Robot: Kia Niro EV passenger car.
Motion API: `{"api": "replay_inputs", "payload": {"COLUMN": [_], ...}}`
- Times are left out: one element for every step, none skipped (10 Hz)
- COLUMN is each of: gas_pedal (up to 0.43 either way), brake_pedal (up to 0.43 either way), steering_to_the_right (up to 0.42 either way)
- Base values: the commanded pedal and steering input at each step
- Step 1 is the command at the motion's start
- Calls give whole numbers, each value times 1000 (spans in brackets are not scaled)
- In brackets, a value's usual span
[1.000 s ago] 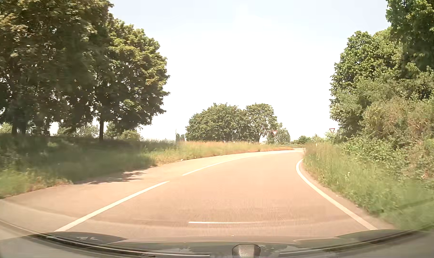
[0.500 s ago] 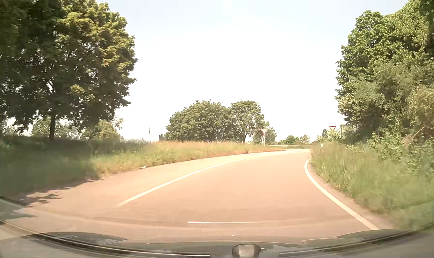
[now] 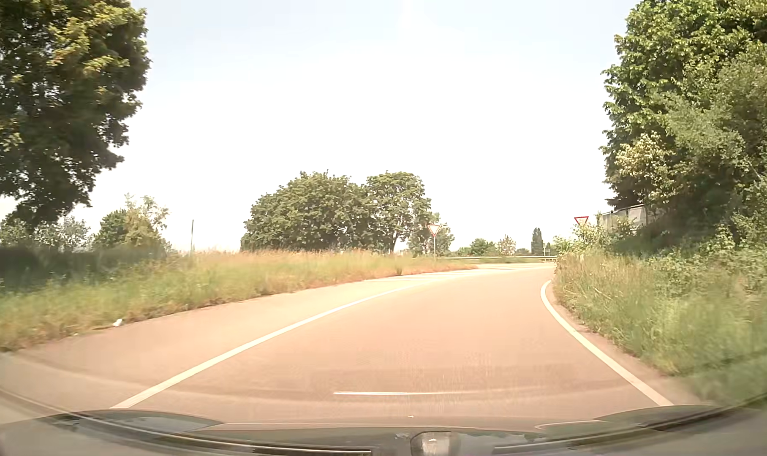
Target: Follow the waypoints while adhering to traffic rules and regulations
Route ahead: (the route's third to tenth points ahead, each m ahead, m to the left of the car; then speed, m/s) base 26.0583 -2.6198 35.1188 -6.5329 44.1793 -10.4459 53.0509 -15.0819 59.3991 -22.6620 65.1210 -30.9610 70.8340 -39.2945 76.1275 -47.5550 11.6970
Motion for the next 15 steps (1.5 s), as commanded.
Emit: {"api": "replay_inputs", "payload": {"gas_pedal": [118,118,118,118,118,118,118,118,118,130,130,130,130,130,130], "brake_pedal": [0,0,0,0,0,0,0,0,0,0,0,0,0,0,0], "steering_to_the_right": [67,69,71,74,76,78,79,79,78,73,71,71,73,75,77]}}
